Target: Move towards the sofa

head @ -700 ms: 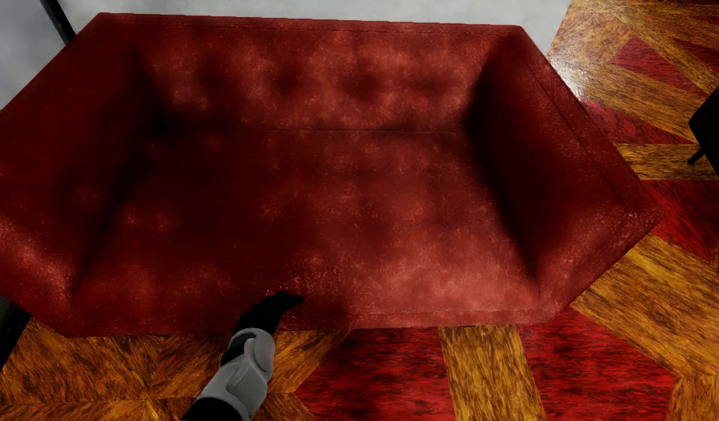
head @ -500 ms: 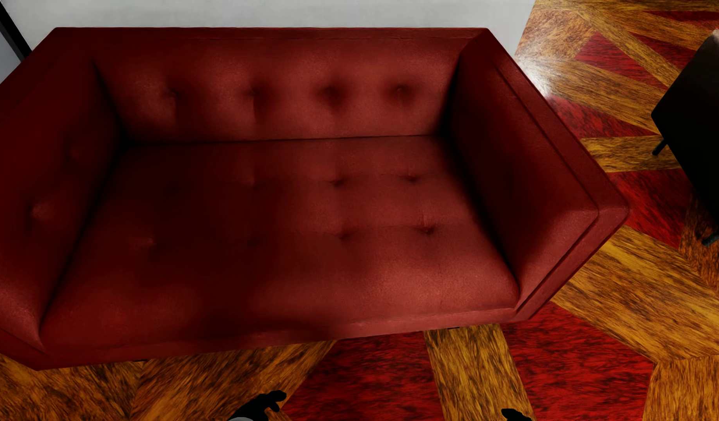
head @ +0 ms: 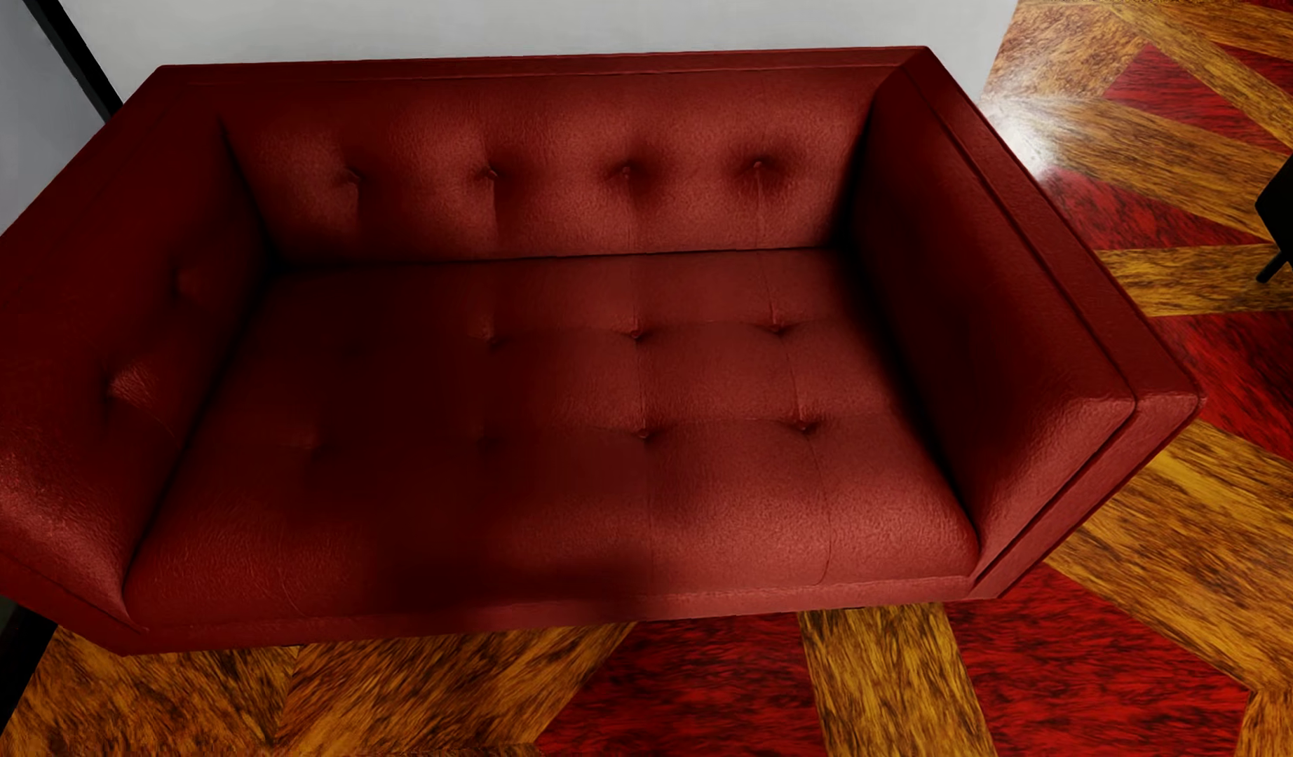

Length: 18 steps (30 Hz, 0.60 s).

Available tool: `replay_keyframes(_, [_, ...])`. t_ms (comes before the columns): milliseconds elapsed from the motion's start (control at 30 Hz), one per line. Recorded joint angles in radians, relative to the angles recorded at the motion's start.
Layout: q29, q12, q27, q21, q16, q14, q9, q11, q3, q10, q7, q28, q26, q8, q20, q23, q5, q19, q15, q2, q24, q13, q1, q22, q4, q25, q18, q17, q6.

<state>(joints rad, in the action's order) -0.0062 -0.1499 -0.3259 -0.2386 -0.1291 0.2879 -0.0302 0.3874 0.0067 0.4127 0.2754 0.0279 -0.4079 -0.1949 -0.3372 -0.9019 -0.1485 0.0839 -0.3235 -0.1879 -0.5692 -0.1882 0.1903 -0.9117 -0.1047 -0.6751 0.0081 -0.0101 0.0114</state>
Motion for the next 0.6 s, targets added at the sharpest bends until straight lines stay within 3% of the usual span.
replay_keyframes(233, [0.006,0.176,0.076,-0.035,-0.026,-0.009,0.009,0.019,-0.026,0.002,-0.036,-0.107,0.083,-0.033,-0.004,0.074,-0.024,-0.002,-0.007,-0.018,-0.016,-0.024,0.027,0.132,0.023,-0.025,0.001,0.004,0.001])
replay_keyframes(433, [-0.020,0.201,0.145,-0.006,-0.028,-0.008,0.019,0.027,-0.034,-0.001,0.040,-0.096,0.087,0.046,-0.072,0.210,0.000,0.001,0.013,-0.074,-0.025,0.020,0.033,0.121,-0.001,-0.038,0.005,-0.023,-0.005])
replay_keyframes(600, [-0.042,0.133,0.171,0.047,-0.025,0.006,0.028,0.039,-0.039,0.003,0.191,-0.041,0.072,0.191,-0.176,0.281,0.058,0.021,0.039,-0.158,-0.027,0.046,0.031,0.040,-0.050,-0.019,0.007,-0.036,-0.012])
